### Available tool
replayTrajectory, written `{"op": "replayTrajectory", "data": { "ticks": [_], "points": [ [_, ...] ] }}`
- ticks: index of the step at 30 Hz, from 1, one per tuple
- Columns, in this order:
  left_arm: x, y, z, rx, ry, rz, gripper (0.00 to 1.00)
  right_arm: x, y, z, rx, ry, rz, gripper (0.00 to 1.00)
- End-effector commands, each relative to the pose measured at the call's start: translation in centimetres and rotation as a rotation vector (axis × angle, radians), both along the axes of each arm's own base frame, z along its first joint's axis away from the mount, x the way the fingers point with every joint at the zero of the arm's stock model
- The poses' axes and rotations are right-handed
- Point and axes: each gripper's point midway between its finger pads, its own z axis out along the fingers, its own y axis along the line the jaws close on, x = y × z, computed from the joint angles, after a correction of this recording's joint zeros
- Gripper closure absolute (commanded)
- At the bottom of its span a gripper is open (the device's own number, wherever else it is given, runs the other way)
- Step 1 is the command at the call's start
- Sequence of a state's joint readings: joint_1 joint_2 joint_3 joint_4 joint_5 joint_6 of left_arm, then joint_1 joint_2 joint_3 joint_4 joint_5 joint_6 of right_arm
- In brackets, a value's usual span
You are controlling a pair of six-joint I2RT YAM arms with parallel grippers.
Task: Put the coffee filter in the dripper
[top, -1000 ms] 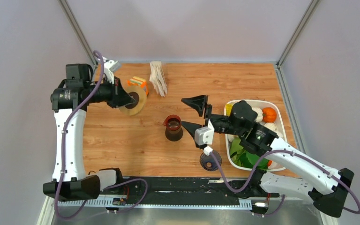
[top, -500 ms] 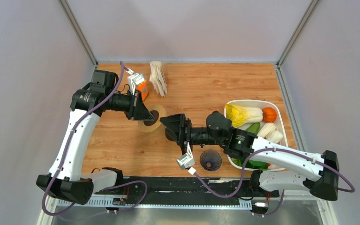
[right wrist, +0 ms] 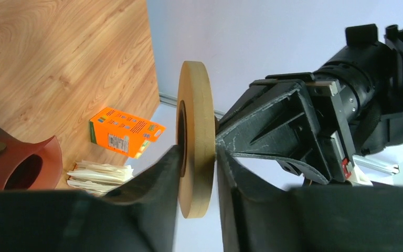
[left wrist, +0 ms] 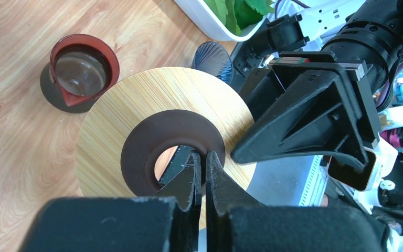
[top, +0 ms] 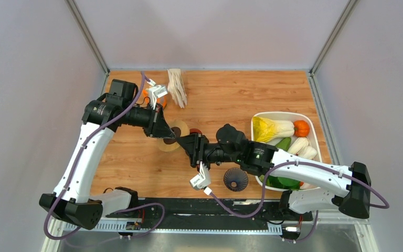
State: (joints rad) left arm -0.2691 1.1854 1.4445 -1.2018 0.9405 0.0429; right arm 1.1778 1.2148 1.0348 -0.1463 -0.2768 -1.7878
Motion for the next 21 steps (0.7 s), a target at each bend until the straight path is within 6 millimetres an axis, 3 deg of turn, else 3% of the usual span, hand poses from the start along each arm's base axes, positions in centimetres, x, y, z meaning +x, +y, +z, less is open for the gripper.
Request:
{"op": "replayTrajectory", "data": {
  "ticks": [1, 2, 3, 4, 6, 7, 9, 10, 13, 15, 21],
  "points": [
    [0.2, 0.0, 1.2, 0.007, -0.083, -0.019, 0.94, 0.1, 0.2, 1.4, -0.005, -0.032, -0.005, 0.72],
    [0.3, 0.0, 1.4, 0.011, -0.1, -0.022, 0.77, 0.0, 0.1, 1.6, -0.002, -0.024, -0.006, 0.79],
    [0.3, 0.1, 1.6, 0.014, -0.111, -0.022, 0.69, -0.1, 0.0, 1.7, 0.0, -0.012, -0.006, 0.86],
    [0.6, 0.3, 2.0, 0.027, -0.143, -0.009, 0.51, -0.1, -0.2, 1.9, 0.005, 0.005, -0.012, 0.94],
    [1.5, 0.7, 3.2, 0.051, -0.212, 0.033, 0.31, -0.2, -0.6, 2.1, 0.01, 0.039, -0.026, 1.0],
    [2.0, 1.1, 3.9, 0.069, -0.25, 0.058, 0.28, -0.4, -0.9, 2.2, 0.011, 0.059, -0.03, 1.0],
    [3.0, 1.8, 6.5, 0.095, -0.362, 0.103, 0.26, -0.9, -1.5, 2.8, 0.038, 0.155, -0.043, 1.0],
    [3.3, 2.3, 8.8, 0.088, -0.449, 0.129, 0.26, -1.0, -1.7, 3.3, 0.056, 0.226, -0.062, 1.0],
    [4.4, 4.0, 12.2, 0.084, -0.607, 0.223, 0.25, -0.3, -2.5, 5.8, 0.144, 0.497, -0.166, 1.0],
    [4.6, 4.6, 13.1, 0.061, -0.664, 0.267, 0.25, 0.2, -3.2, 6.6, 0.188, 0.743, -0.217, 1.0],
    [5.5, 5.1, 11.4, -0.035, -0.634, 0.371, 0.26, 3.8, -6.9, 7.6, 0.307, 1.32, -0.347, 1.0]
  ]
}}
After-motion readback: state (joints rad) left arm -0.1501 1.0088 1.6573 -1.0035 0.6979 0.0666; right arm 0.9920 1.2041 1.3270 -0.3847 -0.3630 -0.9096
